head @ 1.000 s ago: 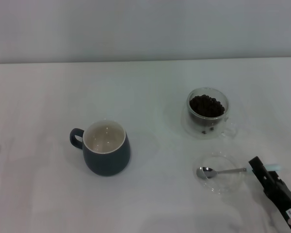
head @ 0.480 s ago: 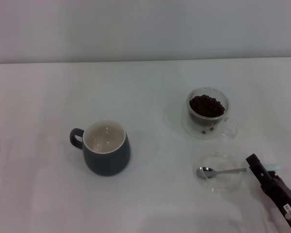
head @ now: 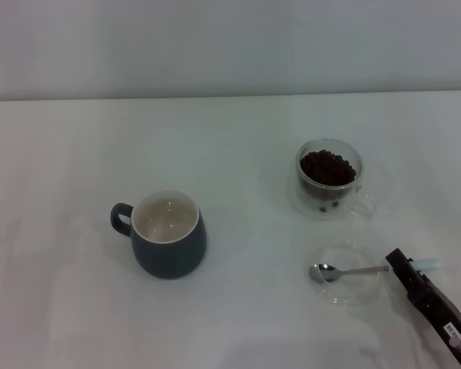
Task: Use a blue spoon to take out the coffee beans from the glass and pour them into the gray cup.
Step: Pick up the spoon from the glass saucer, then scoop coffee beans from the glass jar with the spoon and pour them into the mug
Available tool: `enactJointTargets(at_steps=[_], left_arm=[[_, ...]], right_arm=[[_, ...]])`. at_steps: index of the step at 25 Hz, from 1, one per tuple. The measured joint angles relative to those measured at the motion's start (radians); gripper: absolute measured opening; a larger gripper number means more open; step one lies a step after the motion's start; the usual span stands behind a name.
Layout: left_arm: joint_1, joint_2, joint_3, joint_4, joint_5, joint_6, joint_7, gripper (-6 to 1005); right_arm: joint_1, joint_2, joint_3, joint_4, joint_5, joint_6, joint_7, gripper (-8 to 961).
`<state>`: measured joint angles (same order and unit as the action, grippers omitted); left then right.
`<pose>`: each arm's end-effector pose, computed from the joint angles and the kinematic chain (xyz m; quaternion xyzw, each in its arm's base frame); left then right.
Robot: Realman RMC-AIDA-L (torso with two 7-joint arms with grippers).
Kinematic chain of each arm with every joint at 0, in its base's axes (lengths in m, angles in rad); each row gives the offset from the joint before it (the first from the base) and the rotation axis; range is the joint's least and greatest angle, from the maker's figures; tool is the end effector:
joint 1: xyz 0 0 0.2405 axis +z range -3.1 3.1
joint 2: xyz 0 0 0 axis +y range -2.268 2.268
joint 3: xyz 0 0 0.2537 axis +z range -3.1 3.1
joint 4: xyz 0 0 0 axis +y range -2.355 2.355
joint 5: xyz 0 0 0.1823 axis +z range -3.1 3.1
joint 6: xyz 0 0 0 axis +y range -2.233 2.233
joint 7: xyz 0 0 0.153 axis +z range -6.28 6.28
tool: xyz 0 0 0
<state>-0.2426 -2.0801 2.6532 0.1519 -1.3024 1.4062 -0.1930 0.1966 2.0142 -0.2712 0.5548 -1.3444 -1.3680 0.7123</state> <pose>-0.3474 0.2527 0.0247 -0.6091 -0.2706 -0.3280 0.6695 0.3274 0.1858 -0.0618 -0.5403 0.5916 0.4437 0.4015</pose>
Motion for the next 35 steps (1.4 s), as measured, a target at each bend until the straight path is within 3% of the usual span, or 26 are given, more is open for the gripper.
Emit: enactJointTargets(at_steps=[7, 12, 27, 30, 35], left_arm=[[0.001, 0.0, -0.004, 0.0, -0.005, 0.009, 0.0, 761], [0.002, 0.0, -0.004, 0.0, -0.007, 0.016, 0.0, 761], [0.005, 0.0, -0.004, 0.0, -0.009, 0.012, -0.009, 761], [0.005, 0.0, -0.004, 0.0, -0.009, 0.0, -0.027, 761], [0.004, 0.0, 0.001, 0.0, -0.005, -0.019, -0.043, 762]], right_arm=[[0.0, -0.001, 0.002, 0.001, -0.006, -0.002, 0.048, 316], [0.0, -0.002, 0.0, -0.001, -0.011, -0.03, 0.056, 157], [-0.013, -0.01, -0.066, -0.098, -0.024, -0.229, 0.164, 135], [0.007, -0.01, -0.086, -0.184, -0.037, -0.314, 0.208, 134], [0.101, -0.01, -0.103, -0.451, -0.16, -0.371, 0.383, 135]])
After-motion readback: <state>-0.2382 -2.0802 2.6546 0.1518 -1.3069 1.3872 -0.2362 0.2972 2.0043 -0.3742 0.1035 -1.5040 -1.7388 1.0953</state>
